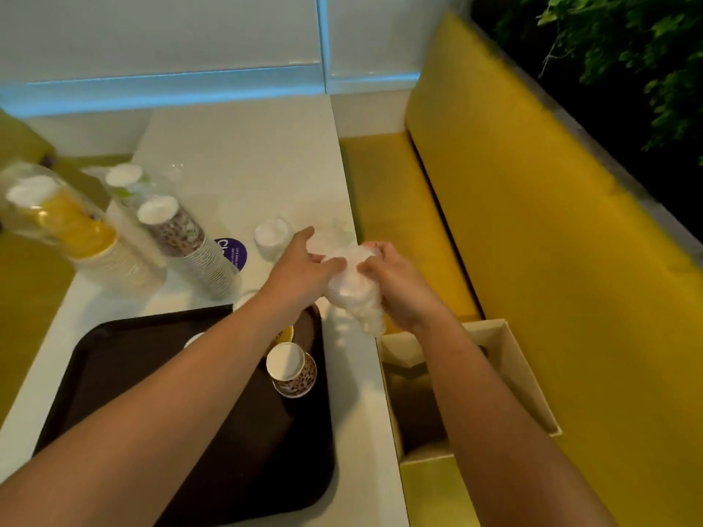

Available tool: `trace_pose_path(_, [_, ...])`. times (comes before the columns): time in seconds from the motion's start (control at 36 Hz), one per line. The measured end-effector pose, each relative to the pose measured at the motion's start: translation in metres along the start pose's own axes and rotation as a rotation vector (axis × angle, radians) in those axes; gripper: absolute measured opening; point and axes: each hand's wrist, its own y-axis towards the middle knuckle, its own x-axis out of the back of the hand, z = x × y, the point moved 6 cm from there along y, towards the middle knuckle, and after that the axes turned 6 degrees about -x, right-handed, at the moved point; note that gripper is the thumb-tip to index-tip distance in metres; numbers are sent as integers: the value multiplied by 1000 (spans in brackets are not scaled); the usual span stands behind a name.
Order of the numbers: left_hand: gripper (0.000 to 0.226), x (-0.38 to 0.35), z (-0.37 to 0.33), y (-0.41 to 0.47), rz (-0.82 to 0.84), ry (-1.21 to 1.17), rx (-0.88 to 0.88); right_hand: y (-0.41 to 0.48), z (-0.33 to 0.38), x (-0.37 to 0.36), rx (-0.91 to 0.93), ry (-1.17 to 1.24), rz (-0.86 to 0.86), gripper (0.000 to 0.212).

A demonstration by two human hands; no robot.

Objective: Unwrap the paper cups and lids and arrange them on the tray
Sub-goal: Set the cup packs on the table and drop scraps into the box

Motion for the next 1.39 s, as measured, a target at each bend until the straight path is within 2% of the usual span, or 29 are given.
trace_pose_path(0.06, [67,13,1,2,-55,1,-17,5,5,-8,69,-133,-31,41])
trace_pose_path(0.14, [54,30,9,10,-157,-63,-6,8,9,-23,184,-377,-28,68])
trace_pose_path(0.19, [50,36,15,14,-169,-122,23,12,10,-36,249,-484,-13,82])
trace_pose_path(0.28, [43,45,23,19,-170,-138,53,27,10,-53,292,-572,-25,91])
trace_pose_path(0.44, [50,69,35,23,-82,-24,36,73,6,-76,250,-656,-11,81])
trace_pose_path(0.53, [67,79,33,20,-40,35,16,96,1,-91,256,-724,9,76])
trace_pose_path(0.58, [75,88,33,20,-71,11,31,106,-2,-98,251,-721,4,73])
trace_pose_path(0.69, [58,109,33,20,-177,-39,18,116,-12,-105,231,-716,-10,71])
trace_pose_path(0.75, [39,120,28,16,-203,126,-63,118,-19,-106,223,-770,-20,73])
trace_pose_path(0.81, [30,127,25,13,-157,385,-132,121,-26,-107,233,-862,-24,76])
trace_pose_path(0.89, [41,127,34,4,116,832,-62,122,-30,-112,268,-988,-24,78])
trace_pose_path(0.92, [44,126,37,1,187,895,-27,121,-30,-114,293,-1023,-22,78])
trace_pose_path(1.03, [40,119,41,-8,241,803,-84,117,-32,-125,383,-1152,80,78])
trace_pose_path(1.11, [41,117,45,-8,233,727,-123,119,-36,-130,379,-1140,155,76])
trace_pose_path(1.31, [41,120,47,-11,213,659,-133,116,-40,-132,468,-1209,141,72])
trace_pose_path(1.39, [38,121,47,-13,211,637,-129,114,-41,-129,499,-1139,96,67])
